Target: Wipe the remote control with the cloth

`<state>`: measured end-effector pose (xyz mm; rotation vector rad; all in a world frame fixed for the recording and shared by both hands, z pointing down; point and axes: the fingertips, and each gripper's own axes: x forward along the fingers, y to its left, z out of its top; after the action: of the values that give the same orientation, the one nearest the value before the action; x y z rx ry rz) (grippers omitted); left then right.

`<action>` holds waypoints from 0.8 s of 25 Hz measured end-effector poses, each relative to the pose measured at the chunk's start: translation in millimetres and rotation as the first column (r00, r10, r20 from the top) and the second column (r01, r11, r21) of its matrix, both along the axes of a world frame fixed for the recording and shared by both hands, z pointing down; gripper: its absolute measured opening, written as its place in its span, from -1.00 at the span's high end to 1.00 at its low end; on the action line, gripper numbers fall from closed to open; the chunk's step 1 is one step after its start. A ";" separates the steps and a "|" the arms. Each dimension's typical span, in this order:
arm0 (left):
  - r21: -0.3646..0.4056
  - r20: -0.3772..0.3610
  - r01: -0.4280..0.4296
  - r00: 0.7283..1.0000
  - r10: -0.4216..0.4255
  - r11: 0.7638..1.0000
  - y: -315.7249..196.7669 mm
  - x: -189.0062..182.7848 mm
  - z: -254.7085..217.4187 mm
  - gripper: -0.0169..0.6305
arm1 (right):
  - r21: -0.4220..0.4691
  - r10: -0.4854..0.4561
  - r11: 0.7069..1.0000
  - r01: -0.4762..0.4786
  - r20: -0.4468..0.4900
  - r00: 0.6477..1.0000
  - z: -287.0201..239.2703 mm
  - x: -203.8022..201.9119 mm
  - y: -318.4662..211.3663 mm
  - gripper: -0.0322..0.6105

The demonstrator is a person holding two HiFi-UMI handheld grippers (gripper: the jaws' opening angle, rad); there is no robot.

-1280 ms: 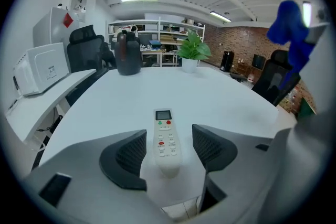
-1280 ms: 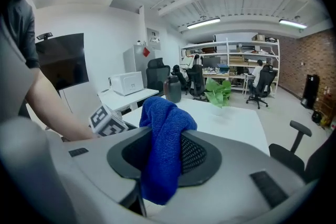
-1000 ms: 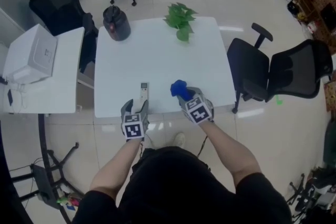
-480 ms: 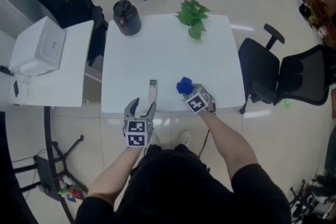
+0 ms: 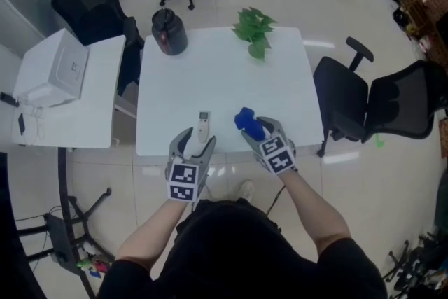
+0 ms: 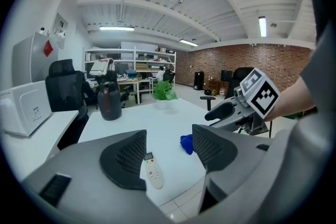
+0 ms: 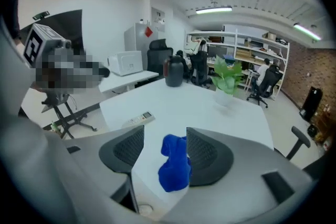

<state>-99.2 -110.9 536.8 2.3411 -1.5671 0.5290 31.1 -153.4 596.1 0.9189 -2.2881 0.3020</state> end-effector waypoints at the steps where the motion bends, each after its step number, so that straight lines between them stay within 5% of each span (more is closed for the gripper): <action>1: 0.021 -0.004 -0.030 1.000 0.030 0.999 2.2 5.7 -10.1 0.09 | 0.016 -0.013 1.000 0.013 0.038 0.999 -18.7 -6.3 11.6 0.11; 4: 0.082 -0.008 -0.118 0.993 0.119 0.990 14.0 22.2 -39.5 0.12 | 0.060 -0.026 0.998 0.017 0.155 0.988 -69.0 -22.5 44.1 0.11; 9: 0.158 0.002 -0.228 0.973 0.231 0.961 34.7 39.7 -72.7 0.39 | 0.130 -0.003 0.991 -0.035 0.284 0.959 -124.9 -30.1 77.5 0.52; 17: 0.213 0.052 -0.302 0.953 0.298 0.929 58.5 50.3 -94.8 0.93 | 0.186 -0.025 0.982 -0.038 0.324 0.946 -148.8 -42.7 108.7 0.84; 20: 0.208 0.053 -0.319 0.948 0.315 0.925 65.6 51.5 -93.2 0.94 | 0.181 -0.015 0.982 -0.046 0.322 0.947 -153.3 -48.8 114.4 0.87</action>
<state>-47.7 -45.3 443.6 2.7866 -1.3130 0.4699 -17.6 -38.9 442.7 1.0456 -2.6474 0.2637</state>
